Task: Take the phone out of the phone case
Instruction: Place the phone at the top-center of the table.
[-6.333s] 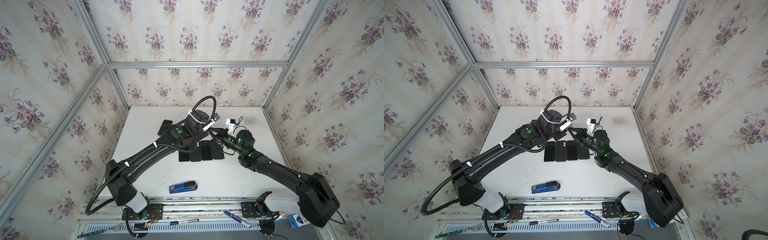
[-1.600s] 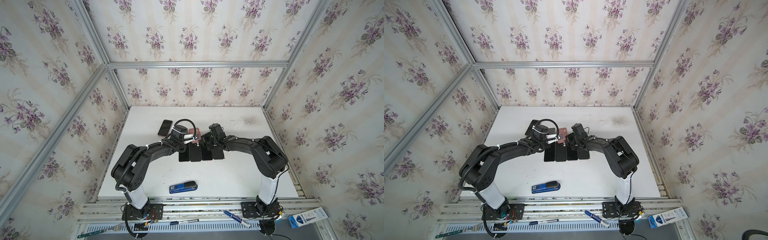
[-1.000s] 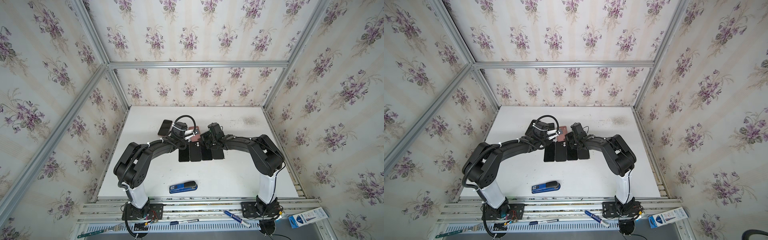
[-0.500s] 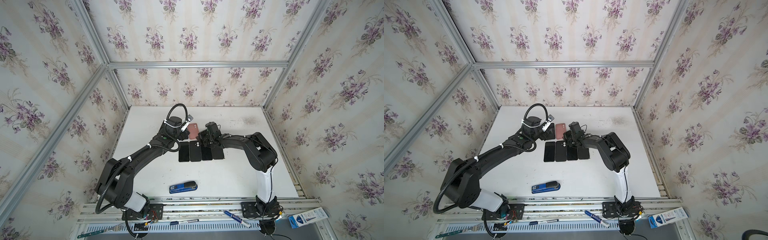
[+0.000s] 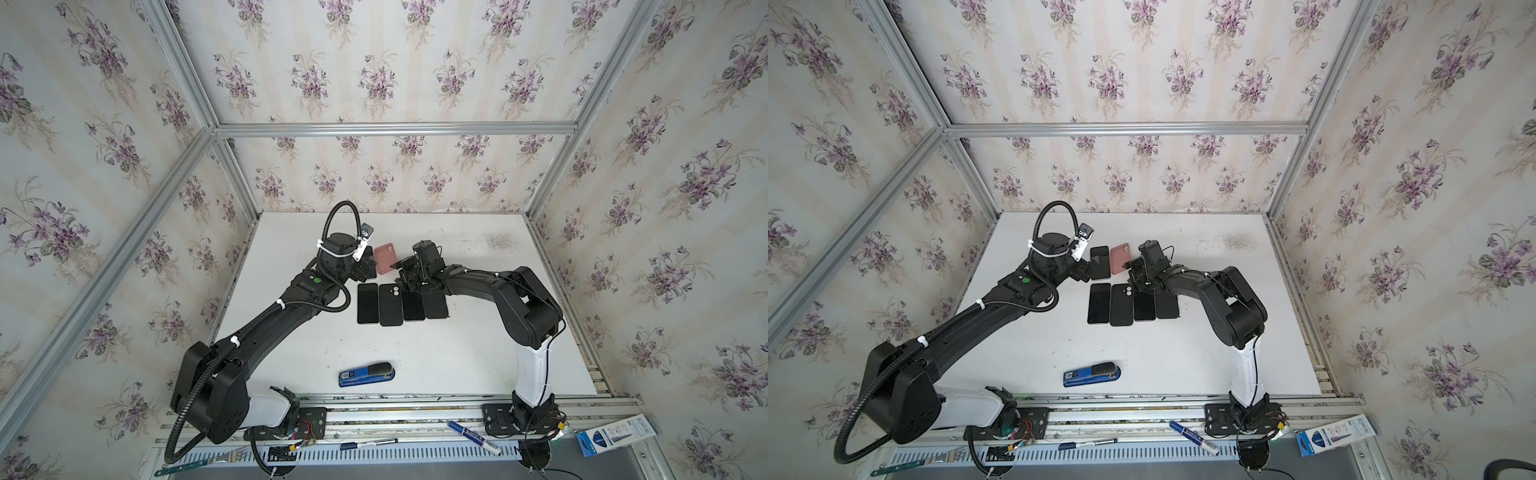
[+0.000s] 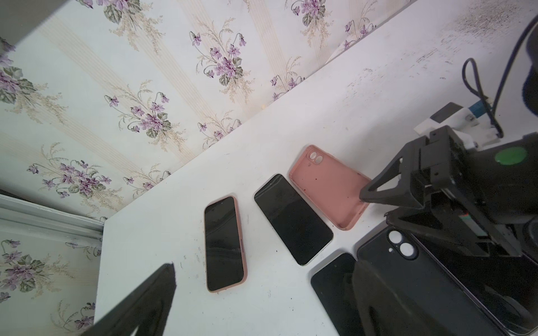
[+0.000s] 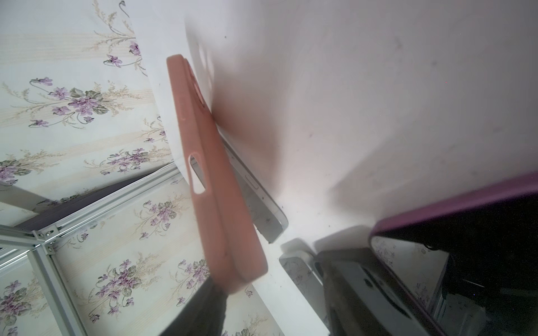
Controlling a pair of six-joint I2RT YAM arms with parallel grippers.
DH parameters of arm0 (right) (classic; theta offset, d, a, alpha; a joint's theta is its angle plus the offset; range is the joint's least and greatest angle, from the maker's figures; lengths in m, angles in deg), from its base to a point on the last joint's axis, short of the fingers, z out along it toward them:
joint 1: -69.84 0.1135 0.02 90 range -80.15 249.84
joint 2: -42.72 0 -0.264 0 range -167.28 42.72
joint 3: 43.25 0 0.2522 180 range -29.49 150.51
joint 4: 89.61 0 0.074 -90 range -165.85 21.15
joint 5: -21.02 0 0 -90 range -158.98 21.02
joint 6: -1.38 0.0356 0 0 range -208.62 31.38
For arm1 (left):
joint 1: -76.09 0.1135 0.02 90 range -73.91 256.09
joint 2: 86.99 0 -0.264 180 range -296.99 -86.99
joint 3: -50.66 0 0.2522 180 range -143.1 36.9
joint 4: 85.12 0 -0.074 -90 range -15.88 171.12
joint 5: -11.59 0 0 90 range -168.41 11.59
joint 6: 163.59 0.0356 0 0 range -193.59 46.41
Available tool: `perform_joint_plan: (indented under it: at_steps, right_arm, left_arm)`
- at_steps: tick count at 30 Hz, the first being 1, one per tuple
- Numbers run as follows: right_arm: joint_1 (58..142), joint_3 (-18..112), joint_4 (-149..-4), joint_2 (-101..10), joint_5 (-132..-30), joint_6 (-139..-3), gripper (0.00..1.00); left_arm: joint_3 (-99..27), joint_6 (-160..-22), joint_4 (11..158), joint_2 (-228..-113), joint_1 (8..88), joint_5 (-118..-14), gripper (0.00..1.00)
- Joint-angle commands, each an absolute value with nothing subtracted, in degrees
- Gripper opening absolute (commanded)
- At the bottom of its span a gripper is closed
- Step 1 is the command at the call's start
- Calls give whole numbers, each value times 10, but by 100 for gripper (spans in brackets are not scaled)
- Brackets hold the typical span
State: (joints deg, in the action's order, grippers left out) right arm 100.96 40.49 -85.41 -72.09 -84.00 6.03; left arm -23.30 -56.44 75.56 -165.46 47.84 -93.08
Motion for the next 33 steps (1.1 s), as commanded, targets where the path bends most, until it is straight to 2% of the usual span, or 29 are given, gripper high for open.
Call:
perform_joint_plan:
  at_steps: [1, 11, 23, 33]
  right_arm:
    - [1010, 396, -839, -704, -852, 61, 59]
    - [1010, 401, -823, -705, -882, 56, 63]
    - [1010, 478, -656, -724, -906, -35, 66]
    - [983, 512, -577, -752, -892, -98, 67]
  left_arm:
    - [-239, -591, 746, -1653, 479, -944, 97]
    - [-249, -612, 735, -1663, 480, -942, 98]
    - [-254, -633, 710, -1659, 480, -923, 98]
    - [-283, -733, 665, -1680, 479, -827, 98]
